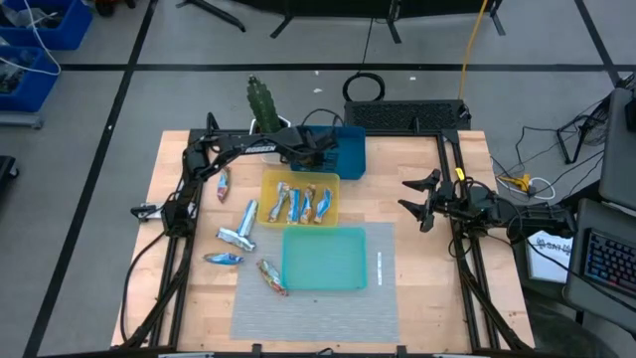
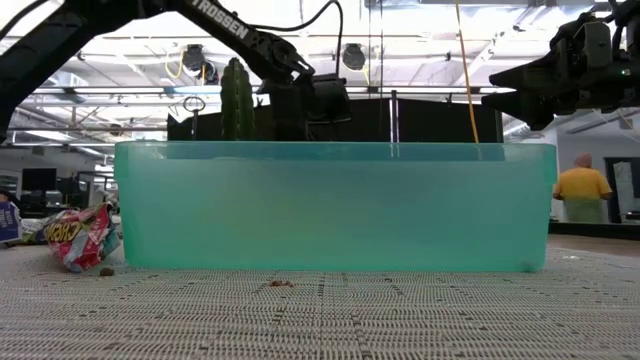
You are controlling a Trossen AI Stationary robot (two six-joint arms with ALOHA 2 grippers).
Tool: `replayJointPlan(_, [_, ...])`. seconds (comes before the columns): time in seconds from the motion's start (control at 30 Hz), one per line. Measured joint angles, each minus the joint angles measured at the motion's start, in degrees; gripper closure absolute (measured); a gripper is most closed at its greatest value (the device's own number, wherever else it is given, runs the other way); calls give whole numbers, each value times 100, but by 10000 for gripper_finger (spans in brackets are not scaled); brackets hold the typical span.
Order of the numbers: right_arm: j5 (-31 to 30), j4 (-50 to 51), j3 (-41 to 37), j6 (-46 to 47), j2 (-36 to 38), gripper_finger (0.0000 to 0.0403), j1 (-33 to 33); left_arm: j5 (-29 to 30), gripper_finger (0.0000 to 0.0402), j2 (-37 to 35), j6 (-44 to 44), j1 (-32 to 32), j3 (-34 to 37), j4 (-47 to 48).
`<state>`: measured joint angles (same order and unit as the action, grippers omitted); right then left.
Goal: Pick and place Granola Bars by type
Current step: Put the red granola bar into the blue bin
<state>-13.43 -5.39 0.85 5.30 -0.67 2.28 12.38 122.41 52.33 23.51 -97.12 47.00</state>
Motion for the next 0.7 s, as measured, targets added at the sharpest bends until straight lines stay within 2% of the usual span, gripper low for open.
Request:
replayJointPlan(0.37, [0,0,0,0,0,124,-1,-93,233,0,55,2,0,-205])
replayJointPlan(0.7, [0,0,1,0,0,124,-1,-353,207,-41,228,-4,1,-224])
